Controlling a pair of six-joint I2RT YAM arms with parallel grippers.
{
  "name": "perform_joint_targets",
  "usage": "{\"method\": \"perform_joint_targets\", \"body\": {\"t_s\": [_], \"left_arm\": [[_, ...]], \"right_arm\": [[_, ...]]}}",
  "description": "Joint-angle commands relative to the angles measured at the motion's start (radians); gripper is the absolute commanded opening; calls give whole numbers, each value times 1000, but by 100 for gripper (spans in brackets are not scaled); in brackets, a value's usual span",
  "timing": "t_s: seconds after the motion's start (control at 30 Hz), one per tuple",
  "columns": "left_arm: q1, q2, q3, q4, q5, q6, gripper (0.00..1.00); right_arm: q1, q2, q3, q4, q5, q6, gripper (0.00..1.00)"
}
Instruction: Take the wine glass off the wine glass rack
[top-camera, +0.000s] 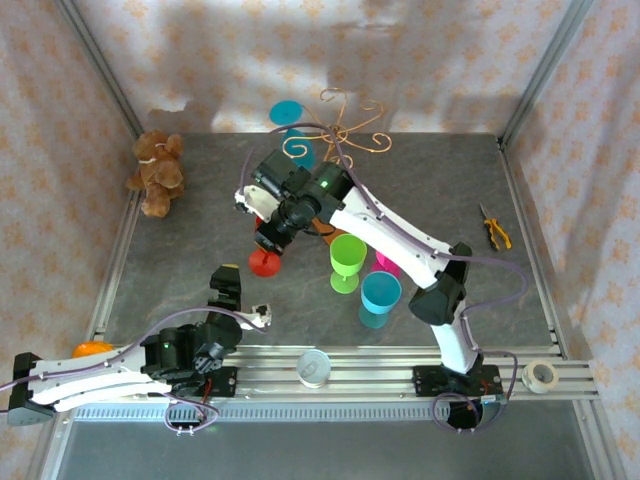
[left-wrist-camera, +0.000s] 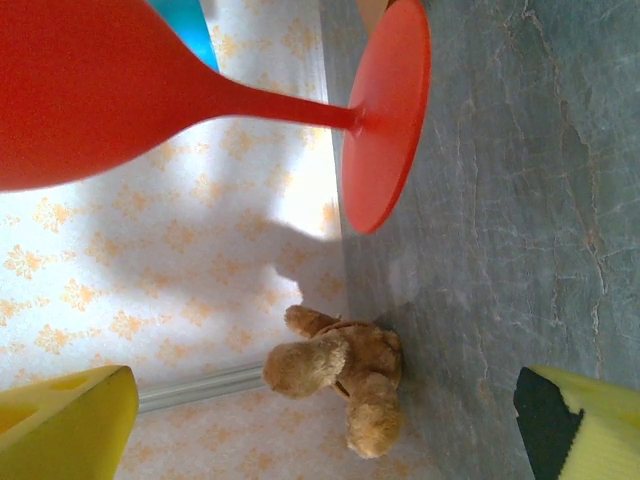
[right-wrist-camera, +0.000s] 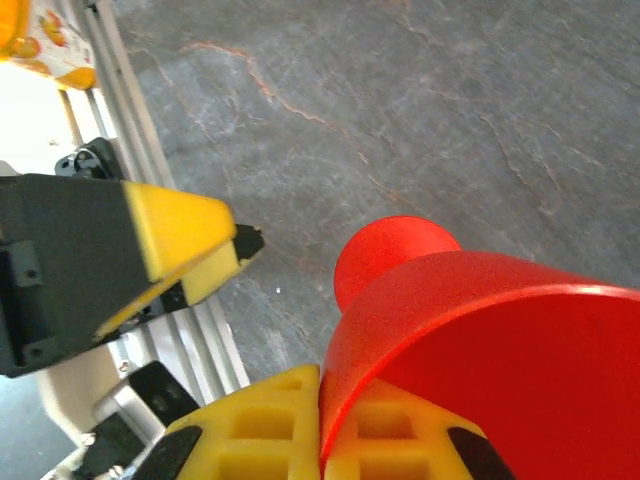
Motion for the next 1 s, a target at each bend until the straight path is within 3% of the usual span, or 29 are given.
{"method": "perform_joint_targets", "body": {"t_s": [0.0,0.97], "left_arm": [[-5,-25,15,-40,-42,-20,99],[18,-103,5,59,-47,17,97]], "right_arm": [[6,-78,-83,96,91,71,0],[87,-416,-669,378,241,350,0]]}}
